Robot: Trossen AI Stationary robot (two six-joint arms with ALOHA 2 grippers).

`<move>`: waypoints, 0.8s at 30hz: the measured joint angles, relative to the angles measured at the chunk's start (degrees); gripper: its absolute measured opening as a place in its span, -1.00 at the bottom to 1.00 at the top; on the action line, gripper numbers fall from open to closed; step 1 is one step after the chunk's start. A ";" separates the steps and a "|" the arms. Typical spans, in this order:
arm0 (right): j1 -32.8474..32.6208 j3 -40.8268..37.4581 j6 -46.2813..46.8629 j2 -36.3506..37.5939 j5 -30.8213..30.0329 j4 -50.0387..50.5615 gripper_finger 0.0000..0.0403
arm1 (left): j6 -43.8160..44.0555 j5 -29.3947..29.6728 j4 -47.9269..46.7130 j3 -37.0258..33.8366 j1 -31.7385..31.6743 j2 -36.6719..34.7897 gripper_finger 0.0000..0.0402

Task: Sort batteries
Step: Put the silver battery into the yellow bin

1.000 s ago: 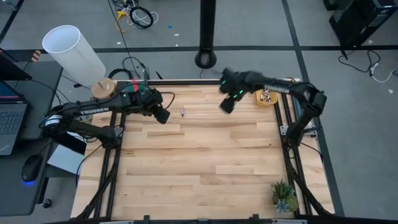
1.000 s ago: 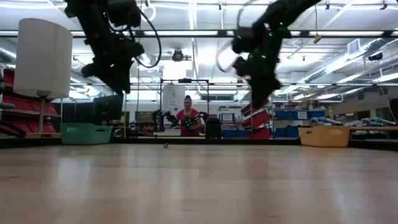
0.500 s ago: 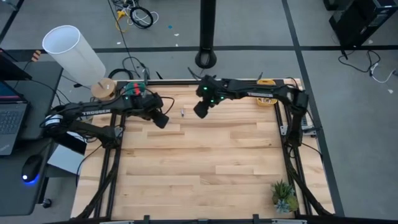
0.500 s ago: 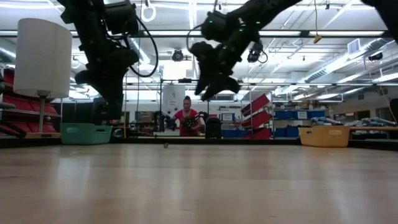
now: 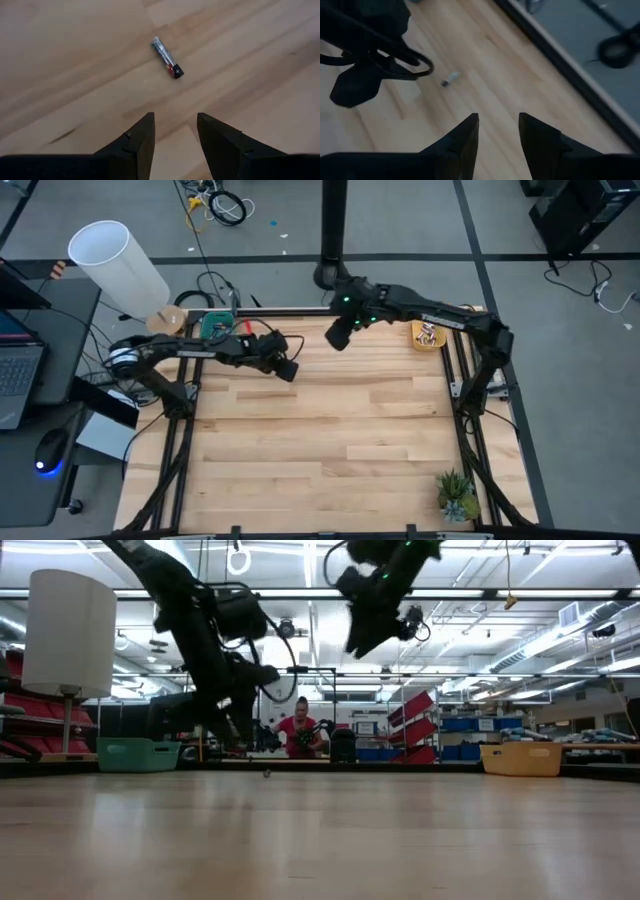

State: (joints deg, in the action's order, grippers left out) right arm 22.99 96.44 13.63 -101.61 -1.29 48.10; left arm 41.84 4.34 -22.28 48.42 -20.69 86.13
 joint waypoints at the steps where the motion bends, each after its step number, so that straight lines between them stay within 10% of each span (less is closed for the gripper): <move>1: 0.09 0.00 -0.74 1.03 -1.02 1.55 -0.27 | 0.55 0.41 0.39 0.30 -0.04 1.31 -0.19; 24: 0.59 -0.11 -10.73 8.14 -1.73 6.70 -0.37 | 9.31 9.60 -0.56 14.39 0.27 22.08 0.08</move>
State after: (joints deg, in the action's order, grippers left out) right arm 23.58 96.33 2.90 -93.47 -3.03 54.79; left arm 51.14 13.93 -22.84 62.81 -20.42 108.21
